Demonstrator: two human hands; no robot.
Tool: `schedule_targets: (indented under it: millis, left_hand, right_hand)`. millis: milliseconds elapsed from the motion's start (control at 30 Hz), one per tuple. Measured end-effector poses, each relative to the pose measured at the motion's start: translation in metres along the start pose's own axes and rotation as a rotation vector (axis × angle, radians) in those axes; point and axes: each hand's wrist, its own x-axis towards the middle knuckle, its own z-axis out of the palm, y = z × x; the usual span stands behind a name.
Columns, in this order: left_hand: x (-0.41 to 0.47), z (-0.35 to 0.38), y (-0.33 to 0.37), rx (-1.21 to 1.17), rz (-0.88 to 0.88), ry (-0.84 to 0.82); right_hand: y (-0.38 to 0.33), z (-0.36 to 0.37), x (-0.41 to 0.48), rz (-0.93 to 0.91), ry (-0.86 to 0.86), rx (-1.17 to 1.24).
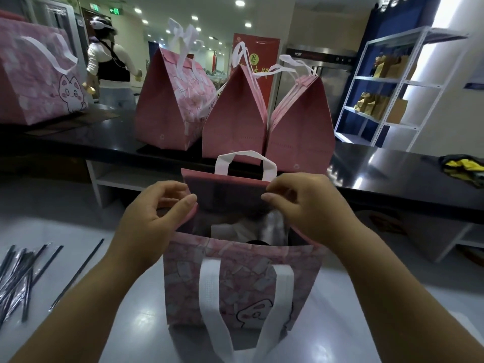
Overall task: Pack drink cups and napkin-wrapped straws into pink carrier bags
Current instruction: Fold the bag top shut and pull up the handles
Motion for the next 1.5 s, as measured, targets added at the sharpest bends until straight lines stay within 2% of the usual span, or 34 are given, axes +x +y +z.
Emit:
schedule_targets:
  millis: [133,200,300,400,533,633,1000,1200,1367,1500]
  left_hand:
    - [-0.008,0.005,-0.008,-0.113,-0.105,-0.019]
    - [-0.010,0.005,-0.012,-0.137,-0.133,-0.060]
    - [-0.011,0.001,-0.013,-0.124,-0.144,-0.182]
    - [-0.008,-0.002,-0.012,-0.052,-0.153,-0.280]
    - [-0.005,-0.005,-0.011,-0.062,-0.212,-0.376]
    - [-0.006,-0.005,-0.009,-0.134,-0.257,-0.402]
    - [-0.012,0.016,-0.008,-0.286,-0.341,-0.300]
    - [-0.013,0.021,-0.011,-0.402,-0.365,-0.145]
    - [-0.008,0.017,-0.015,-0.371,-0.342,-0.211]
    - [-0.004,0.017,-0.019,-0.308,-0.345,-0.216]
  right_hand:
    - [0.015,-0.005,-0.036,0.197,0.112,0.126]
    - [0.020,-0.009,-0.047,0.334,0.006,0.190]
    - [0.029,-0.014,-0.055,0.482,-0.275,0.238]
    - [0.032,-0.017,-0.054,0.491,-0.434,0.339]
    - [0.032,-0.010,-0.050,0.463,-0.489,0.404]
    - [0.035,-0.002,-0.047,0.463,-0.449,0.459]
    - [0.034,0.026,-0.049,0.533,-0.207,0.546]
    - [0.038,0.033,-0.058,0.477,-0.037,0.290]
    - [0.040,0.027,-0.057,0.391,-0.028,0.216]
    - [0.049,0.031,-0.052,0.367,-0.066,0.301]
